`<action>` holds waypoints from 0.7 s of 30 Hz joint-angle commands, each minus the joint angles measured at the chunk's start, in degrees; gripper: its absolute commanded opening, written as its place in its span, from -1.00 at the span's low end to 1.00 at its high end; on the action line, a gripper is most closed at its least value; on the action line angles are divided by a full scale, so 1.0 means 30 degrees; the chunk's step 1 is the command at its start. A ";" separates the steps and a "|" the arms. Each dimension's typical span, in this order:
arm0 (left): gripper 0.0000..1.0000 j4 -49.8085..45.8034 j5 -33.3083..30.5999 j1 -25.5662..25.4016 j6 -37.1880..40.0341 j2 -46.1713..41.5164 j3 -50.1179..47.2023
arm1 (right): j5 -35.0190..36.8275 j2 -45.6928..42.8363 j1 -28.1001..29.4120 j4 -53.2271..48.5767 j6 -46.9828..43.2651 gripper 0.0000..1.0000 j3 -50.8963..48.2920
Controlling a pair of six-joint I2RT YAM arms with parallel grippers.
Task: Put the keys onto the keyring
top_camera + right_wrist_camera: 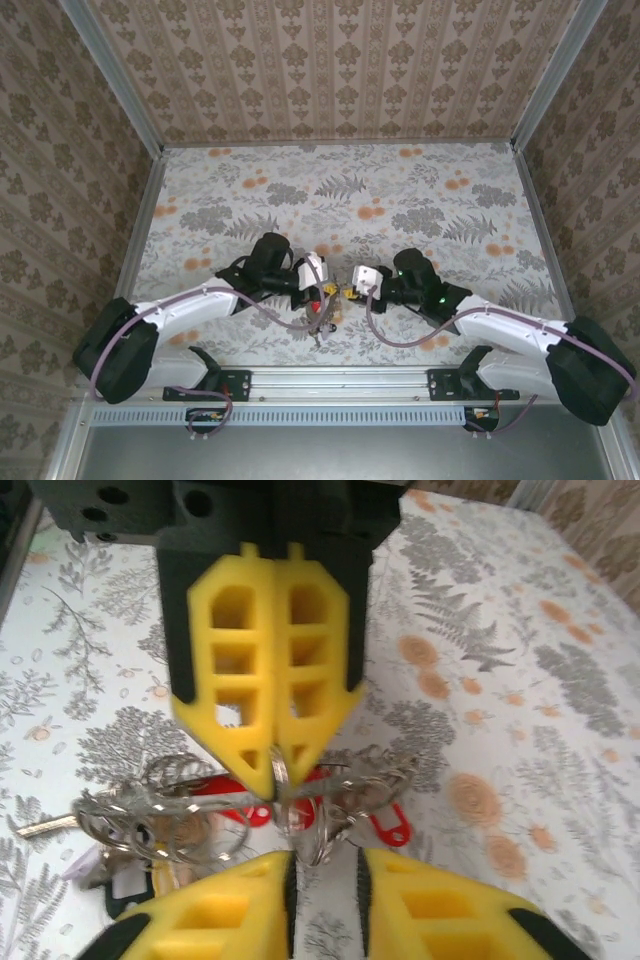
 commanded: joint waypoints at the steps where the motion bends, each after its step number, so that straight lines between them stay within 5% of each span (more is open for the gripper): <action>1: -1.00 -0.0898 0.0874 0.0030 0.1909 -0.0499 0.0257 | -0.0073 -0.0690 -0.0208 -0.1695 -0.0900 -0.40 -0.0018; 12: -1.00 -0.0688 0.0822 -0.0122 0.5704 -0.2372 -0.0247 | -0.4231 -0.0993 -0.0775 -0.1604 -0.0467 -0.33 0.0072; 21: -1.00 -0.1704 0.0735 -0.0131 0.6032 -0.2017 0.0520 | -0.2585 -0.0210 0.0204 -0.0267 -0.1291 -0.37 0.1255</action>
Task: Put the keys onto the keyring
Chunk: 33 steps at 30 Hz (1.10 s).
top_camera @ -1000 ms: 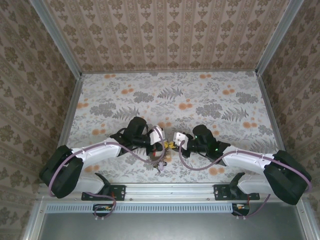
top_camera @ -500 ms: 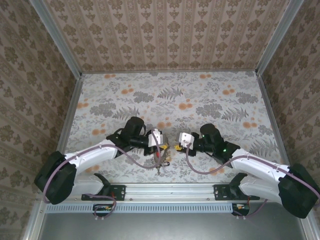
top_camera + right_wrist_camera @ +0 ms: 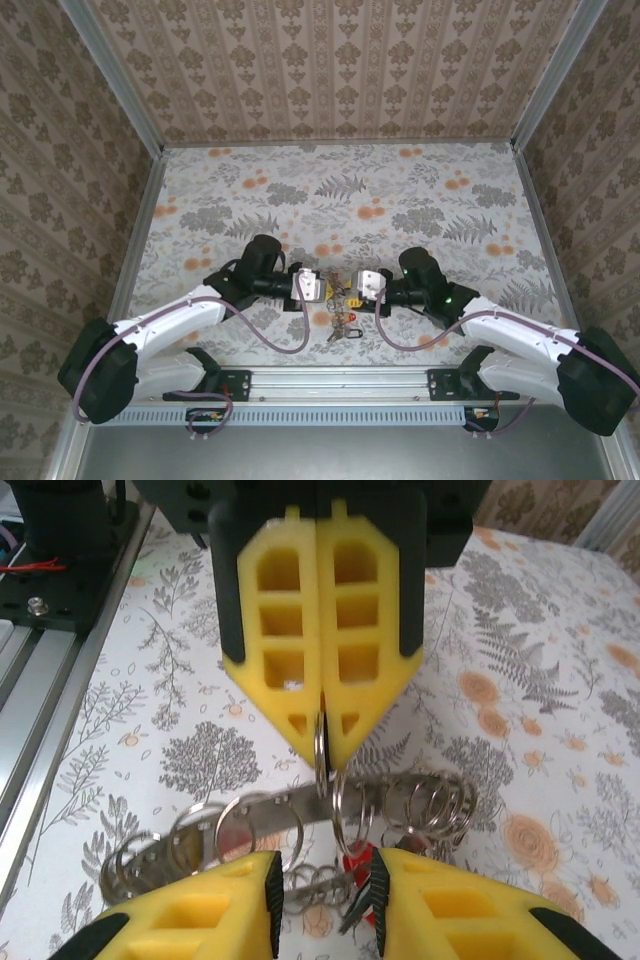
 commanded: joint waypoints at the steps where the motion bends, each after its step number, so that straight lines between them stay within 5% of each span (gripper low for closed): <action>1: -1.00 -0.0371 0.0354 -0.0086 0.0364 0.0169 0.0822 | 0.0098 0.0206 0.0174 0.0530 -0.0794 -0.39 0.0976; 9: -1.00 0.0041 0.0244 -0.0125 -0.0764 0.0962 0.1251 | 0.0777 0.0075 0.0867 -0.0524 -0.2084 -0.59 0.1221; 25: -1.00 0.0071 0.0509 -0.0184 -0.1044 0.1101 0.1430 | 0.2256 0.1656 0.1056 -0.0601 -0.1953 -0.56 0.1926; 30: -1.00 0.0039 0.0315 -0.0181 -0.1380 0.1219 0.1468 | 0.1785 0.1598 0.1073 -0.0335 -0.1571 -1.00 0.1985; 33: -0.75 0.0249 0.0187 -0.0140 -0.1936 0.1178 0.1353 | 0.1613 0.1591 0.1061 0.0253 -0.1281 -1.00 0.1664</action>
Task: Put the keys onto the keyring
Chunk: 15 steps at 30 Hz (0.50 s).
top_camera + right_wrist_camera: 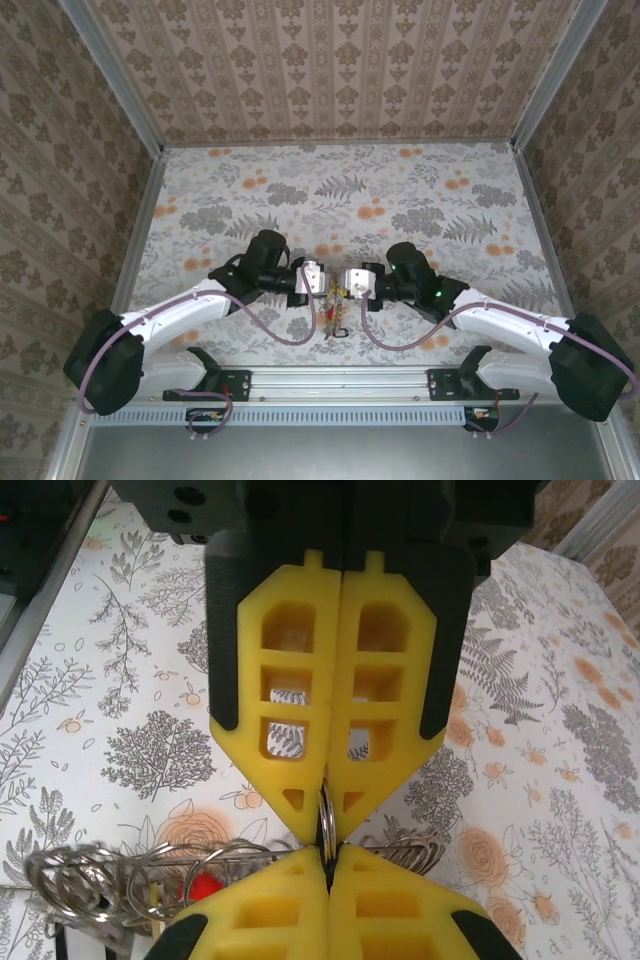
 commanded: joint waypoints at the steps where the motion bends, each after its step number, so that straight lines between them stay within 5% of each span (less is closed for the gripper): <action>1: -0.71 0.0401 0.0640 -0.0018 -0.0861 0.0100 0.0411 | -0.0414 0.0126 0.0085 0.1449 0.0807 -1.00 -0.0059; 8: -0.54 0.2008 0.1184 0.0248 -0.1953 -0.0160 -0.0886 | -0.1612 0.0456 -0.0383 0.6149 0.3612 -1.00 -0.1774; 15: -0.68 0.3003 0.1182 0.0481 -0.2360 -0.0185 -0.1114 | -0.2763 0.0563 -0.0434 0.7287 0.4346 -1.00 -0.2231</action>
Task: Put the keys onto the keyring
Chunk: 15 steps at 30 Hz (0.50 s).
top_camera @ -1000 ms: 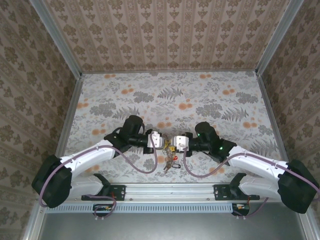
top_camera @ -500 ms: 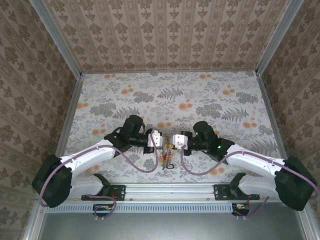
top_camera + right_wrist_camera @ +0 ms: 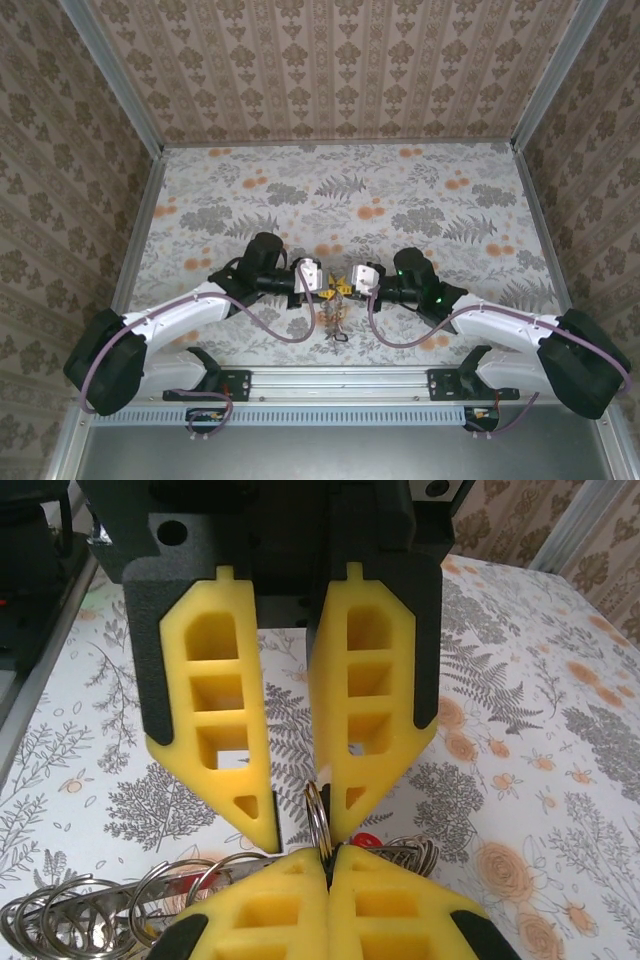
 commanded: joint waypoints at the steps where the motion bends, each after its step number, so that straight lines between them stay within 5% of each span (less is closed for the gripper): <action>1: -0.78 0.1122 0.0491 0.0125 -0.0466 -0.0185 -0.0145 | -0.1551 0.0034 0.0082 0.2127 0.0863 -1.00 -0.0112; 4: -1.00 0.0991 0.0385 0.0156 -0.0143 -0.0269 -0.0015 | -0.1167 -0.0104 0.0098 0.1106 0.0214 -1.00 -0.0020; 9: -1.00 -0.1769 -0.0199 -0.0042 0.1398 -0.0353 0.0892 | -0.0148 -0.1518 0.0096 -0.2929 -0.2764 -0.55 0.0637; 15: -1.00 -0.3639 -0.1054 -0.0277 0.2134 -0.0124 0.1784 | -0.0009 -0.1875 0.0094 -0.5703 -0.4037 -0.55 0.1773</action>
